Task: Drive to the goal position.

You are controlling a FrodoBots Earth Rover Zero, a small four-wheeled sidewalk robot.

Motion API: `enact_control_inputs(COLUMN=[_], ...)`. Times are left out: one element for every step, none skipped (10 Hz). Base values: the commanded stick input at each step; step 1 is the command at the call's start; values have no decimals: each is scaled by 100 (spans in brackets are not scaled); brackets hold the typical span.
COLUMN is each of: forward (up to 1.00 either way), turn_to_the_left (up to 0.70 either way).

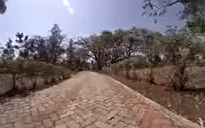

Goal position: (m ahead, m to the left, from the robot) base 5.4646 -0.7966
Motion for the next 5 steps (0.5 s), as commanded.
enact_control_inputs(forward=[100,100,100,100,100], turn_to_the_left=[22,36,15,0,0])
